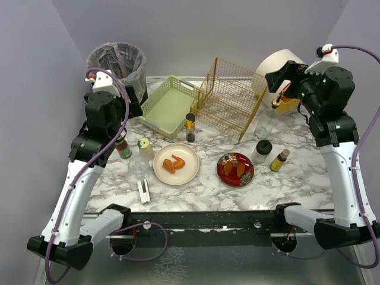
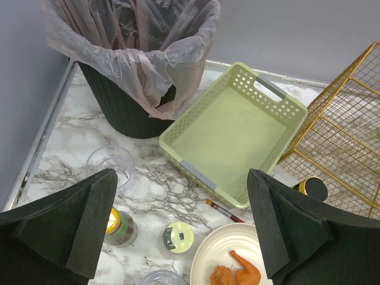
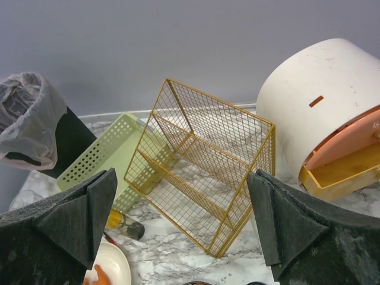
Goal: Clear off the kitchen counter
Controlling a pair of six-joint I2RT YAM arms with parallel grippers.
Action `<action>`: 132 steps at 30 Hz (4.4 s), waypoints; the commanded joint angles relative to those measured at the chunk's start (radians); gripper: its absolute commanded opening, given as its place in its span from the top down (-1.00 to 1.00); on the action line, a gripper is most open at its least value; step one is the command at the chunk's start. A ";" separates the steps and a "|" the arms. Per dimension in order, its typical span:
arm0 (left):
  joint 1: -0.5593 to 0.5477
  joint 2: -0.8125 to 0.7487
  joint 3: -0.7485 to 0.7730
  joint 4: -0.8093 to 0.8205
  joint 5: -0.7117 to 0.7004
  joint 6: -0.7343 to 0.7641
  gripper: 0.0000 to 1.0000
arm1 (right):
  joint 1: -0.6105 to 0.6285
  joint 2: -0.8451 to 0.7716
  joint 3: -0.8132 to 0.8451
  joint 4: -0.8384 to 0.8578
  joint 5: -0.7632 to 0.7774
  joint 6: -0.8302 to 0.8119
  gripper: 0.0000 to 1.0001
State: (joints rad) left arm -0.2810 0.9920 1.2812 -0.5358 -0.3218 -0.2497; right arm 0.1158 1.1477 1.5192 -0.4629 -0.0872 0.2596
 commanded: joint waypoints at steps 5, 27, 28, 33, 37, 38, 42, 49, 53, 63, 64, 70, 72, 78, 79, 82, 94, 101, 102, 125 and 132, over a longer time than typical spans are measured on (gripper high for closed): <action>0.005 -0.007 -0.014 0.016 -0.017 0.007 -0.98 | -0.007 -0.011 -0.008 0.031 -0.005 -0.013 -1.00; 0.005 0.028 -0.051 0.016 0.022 0.006 -0.98 | -0.006 0.019 -0.105 -0.096 0.132 -0.033 -1.00; 0.005 0.032 -0.048 0.017 0.023 0.010 -0.98 | -0.006 0.021 -0.115 -0.101 0.161 -0.035 -1.00; 0.005 0.039 -0.061 0.039 0.025 0.013 -0.98 | -0.006 0.024 -0.184 -0.090 0.230 -0.033 -0.97; 0.005 0.017 -0.138 0.112 0.031 0.016 -0.98 | -0.006 0.019 -0.269 -0.040 0.256 -0.022 -0.96; 0.005 0.011 -0.154 0.133 0.033 0.016 -0.98 | -0.007 0.019 -0.284 -0.027 0.258 -0.020 -0.96; 0.005 -0.014 -0.201 0.207 0.041 0.022 -0.98 | -0.006 0.027 -0.334 0.035 0.266 -0.017 -0.88; 0.009 -0.055 -0.257 0.249 0.047 0.029 -0.98 | -0.007 0.055 -0.396 0.155 0.316 -0.025 -0.67; 0.011 -0.078 -0.279 0.257 0.034 0.036 -0.98 | -0.006 0.072 -0.414 0.203 0.338 -0.025 -0.59; 0.020 -0.070 -0.296 0.249 0.056 0.032 -0.98 | -0.006 0.116 -0.437 0.296 0.329 -0.037 -0.41; 0.021 -0.067 -0.296 0.249 0.058 0.032 -0.98 | -0.007 0.120 -0.440 0.302 0.334 -0.041 -0.40; 0.031 -0.057 -0.296 0.245 0.067 0.035 -0.98 | -0.007 0.154 -0.450 0.323 0.340 -0.050 -0.26; 0.034 -0.055 -0.298 0.244 0.067 0.035 -0.98 | -0.007 0.159 -0.454 0.331 0.337 -0.054 -0.22; 0.037 -0.048 -0.298 0.240 0.079 0.033 -0.98 | -0.007 0.181 -0.453 0.340 0.349 -0.059 -0.16; 0.038 -0.046 -0.298 0.241 0.080 0.033 -0.98 | -0.006 0.184 -0.454 0.344 0.352 -0.060 -0.13; 0.040 -0.045 -0.299 0.241 0.081 0.035 -0.98 | -0.007 0.191 -0.455 0.356 0.367 -0.067 -0.04; 0.054 -0.028 -0.299 0.241 0.085 0.037 -0.98 | -0.006 0.164 -0.442 0.360 0.416 -0.086 0.64; 0.063 -0.020 -0.299 0.241 0.093 0.030 -0.98 | -0.007 0.106 -0.369 0.305 0.449 -0.143 0.99; 0.065 -0.019 -0.299 0.241 0.093 0.030 -0.98 | -0.007 0.093 -0.352 0.294 0.452 -0.152 0.99; 0.095 -0.015 -0.301 0.237 0.093 0.019 -0.97 | -0.006 0.170 0.287 0.036 0.231 -0.144 0.99; 0.097 -0.014 -0.303 0.236 0.095 0.017 -0.97 | -0.006 0.292 0.375 0.057 0.175 -0.106 0.99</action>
State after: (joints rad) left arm -0.1909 0.9756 0.9905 -0.3012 -0.2497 -0.2245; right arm 0.1120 1.3815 1.8431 -0.4580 0.1547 0.1169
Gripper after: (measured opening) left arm 0.988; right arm 0.408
